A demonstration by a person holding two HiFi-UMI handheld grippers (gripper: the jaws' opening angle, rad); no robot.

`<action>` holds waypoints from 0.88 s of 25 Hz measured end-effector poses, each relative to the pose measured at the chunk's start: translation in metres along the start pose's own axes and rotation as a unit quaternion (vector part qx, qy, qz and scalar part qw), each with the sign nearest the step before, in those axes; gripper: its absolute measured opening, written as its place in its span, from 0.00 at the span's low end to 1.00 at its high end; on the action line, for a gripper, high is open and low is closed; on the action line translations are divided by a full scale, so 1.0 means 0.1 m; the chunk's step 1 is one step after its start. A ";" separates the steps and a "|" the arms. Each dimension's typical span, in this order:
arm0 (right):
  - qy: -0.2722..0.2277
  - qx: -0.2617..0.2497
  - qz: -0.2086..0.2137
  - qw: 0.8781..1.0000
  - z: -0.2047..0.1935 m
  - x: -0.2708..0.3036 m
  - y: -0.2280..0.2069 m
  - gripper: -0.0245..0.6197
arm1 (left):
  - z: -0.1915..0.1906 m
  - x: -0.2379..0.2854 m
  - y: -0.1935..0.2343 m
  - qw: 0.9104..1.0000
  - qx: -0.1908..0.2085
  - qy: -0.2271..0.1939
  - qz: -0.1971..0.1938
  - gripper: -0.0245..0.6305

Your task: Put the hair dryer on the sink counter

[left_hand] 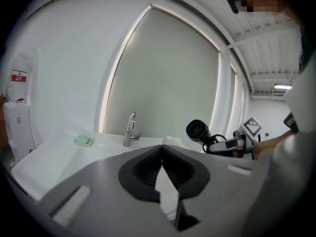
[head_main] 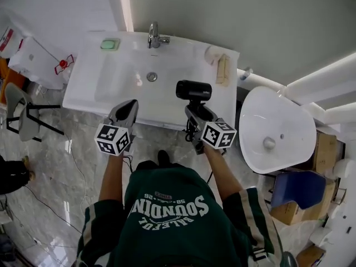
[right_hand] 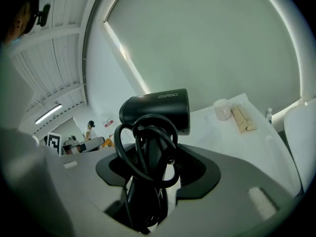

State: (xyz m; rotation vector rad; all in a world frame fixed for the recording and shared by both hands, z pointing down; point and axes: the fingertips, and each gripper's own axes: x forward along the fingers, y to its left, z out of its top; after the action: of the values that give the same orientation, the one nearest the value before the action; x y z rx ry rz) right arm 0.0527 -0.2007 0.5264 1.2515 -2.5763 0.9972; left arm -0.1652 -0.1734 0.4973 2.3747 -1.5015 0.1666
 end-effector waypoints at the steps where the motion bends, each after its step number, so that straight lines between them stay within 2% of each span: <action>1: -0.003 0.001 -0.005 1.000 0.03 -0.02 -0.05 0.40 | 0.02 0.07 -0.03 1.000 0.003 0.002 -0.007 0.12; 14: -0.052 0.014 -0.079 0.995 0.22 -0.38 -0.57 0.40 | 0.21 0.89 -0.45 0.993 0.036 0.021 -0.107 0.12; 22: -0.062 0.020 -0.113 0.991 0.23 -0.50 -0.72 0.40 | 0.25 1.11 -0.55 0.989 0.045 0.031 -0.139 0.12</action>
State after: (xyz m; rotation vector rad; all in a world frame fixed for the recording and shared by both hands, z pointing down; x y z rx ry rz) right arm 0.1423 -0.2137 0.5277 1.6207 -2.4388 0.9587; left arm -0.0691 -0.2550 0.4921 2.5934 -1.1411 0.2430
